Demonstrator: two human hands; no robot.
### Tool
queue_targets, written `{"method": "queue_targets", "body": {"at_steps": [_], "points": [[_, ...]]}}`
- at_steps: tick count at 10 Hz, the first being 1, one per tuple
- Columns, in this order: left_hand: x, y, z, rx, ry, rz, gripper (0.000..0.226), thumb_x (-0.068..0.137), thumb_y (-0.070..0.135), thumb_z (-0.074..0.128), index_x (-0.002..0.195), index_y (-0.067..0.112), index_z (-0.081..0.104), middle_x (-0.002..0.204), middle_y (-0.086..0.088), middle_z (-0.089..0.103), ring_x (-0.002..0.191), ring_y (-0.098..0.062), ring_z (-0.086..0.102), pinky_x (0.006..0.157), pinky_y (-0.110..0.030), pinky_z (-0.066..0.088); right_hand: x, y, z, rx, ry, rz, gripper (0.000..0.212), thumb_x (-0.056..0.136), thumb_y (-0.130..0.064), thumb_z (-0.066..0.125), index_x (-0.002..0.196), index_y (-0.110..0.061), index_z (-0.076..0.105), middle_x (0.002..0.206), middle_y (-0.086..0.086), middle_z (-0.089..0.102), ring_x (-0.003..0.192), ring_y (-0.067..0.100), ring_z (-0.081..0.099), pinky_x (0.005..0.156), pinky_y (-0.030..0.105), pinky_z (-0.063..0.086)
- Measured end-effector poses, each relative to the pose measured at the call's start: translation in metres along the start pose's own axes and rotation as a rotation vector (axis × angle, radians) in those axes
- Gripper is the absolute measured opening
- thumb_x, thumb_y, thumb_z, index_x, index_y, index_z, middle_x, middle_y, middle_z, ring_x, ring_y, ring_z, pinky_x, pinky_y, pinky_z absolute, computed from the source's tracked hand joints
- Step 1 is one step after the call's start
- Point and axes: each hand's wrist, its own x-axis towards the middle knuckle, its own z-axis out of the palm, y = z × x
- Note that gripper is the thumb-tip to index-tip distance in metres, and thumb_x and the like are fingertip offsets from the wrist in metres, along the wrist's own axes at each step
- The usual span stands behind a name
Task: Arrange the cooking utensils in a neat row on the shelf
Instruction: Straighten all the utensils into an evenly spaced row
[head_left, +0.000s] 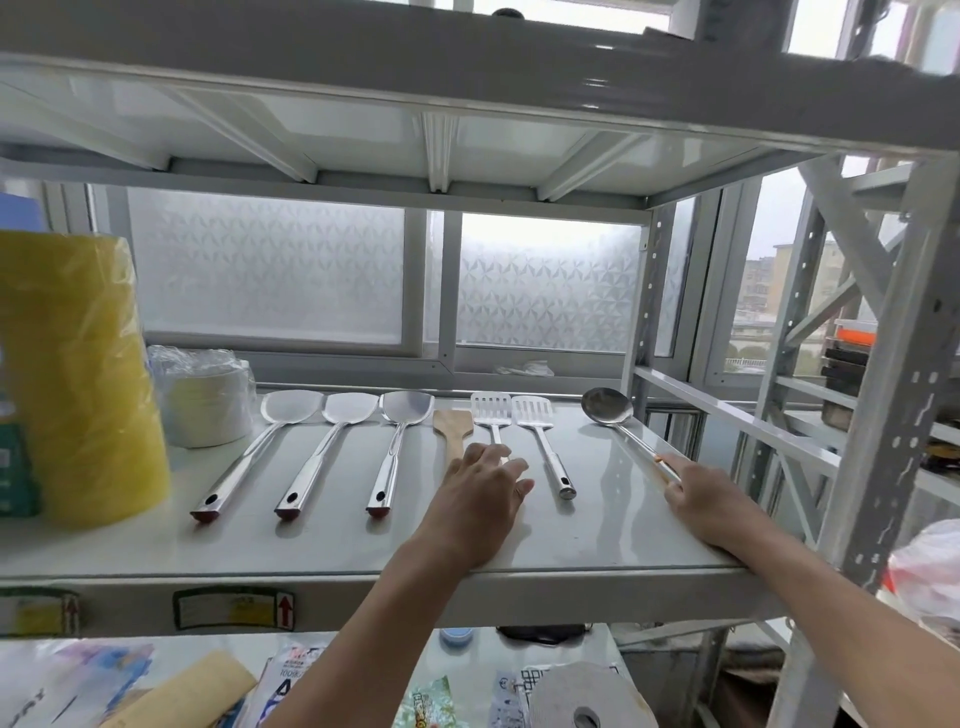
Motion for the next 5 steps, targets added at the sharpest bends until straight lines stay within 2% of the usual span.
{"method": "queue_targets", "body": {"at_steps": [1,2,4,5], "points": [[-0.001,-0.001,0.000,-0.007,-0.001,0.002,0.040,0.106,0.037,0.042,0.138,0.019,0.057,0.148,-0.002,0.049,0.142,-0.022,0.033,0.114,-0.037,0.032,-0.002,0.000,-0.002,0.010,-0.006,-0.012,0.051,0.096,-0.012,0.047,0.147,-0.018,0.048,0.113,0.022,0.070,0.090,0.031,0.059,0.076,0.030,0.039],[-0.001,-0.001,0.000,-0.008,-0.001,0.003,0.040,0.106,0.037,0.042,0.138,0.019,0.058,0.148,-0.002,0.049,0.141,-0.022,0.033,0.114,-0.037,0.032,-0.003,0.002,-0.002,0.014,-0.010,-0.012,0.051,0.095,-0.013,0.047,0.146,-0.019,0.049,0.113,0.022,0.070,0.090,0.030,0.060,0.076,0.031,0.041],[-0.001,-0.001,0.000,-0.007,0.004,0.006,0.040,0.106,0.037,0.043,0.137,0.019,0.058,0.146,-0.001,0.050,0.140,-0.021,0.035,0.112,-0.036,0.032,-0.006,-0.004,-0.001,0.028,0.029,0.005,0.053,0.093,-0.017,0.052,0.146,-0.018,0.048,0.120,0.022,0.069,0.105,0.037,0.063,0.080,0.032,0.042],[0.000,-0.001,-0.001,-0.013,0.088,-0.007,0.033,0.102,0.028,0.050,0.131,0.017,0.063,0.137,0.000,0.058,0.131,-0.022,0.047,0.105,-0.034,0.037,-0.013,-0.011,-0.003,-0.025,0.143,-0.055,0.058,0.091,-0.024,0.058,0.147,-0.015,0.044,0.130,0.020,0.064,0.115,0.038,0.061,0.090,0.040,0.049]]}}
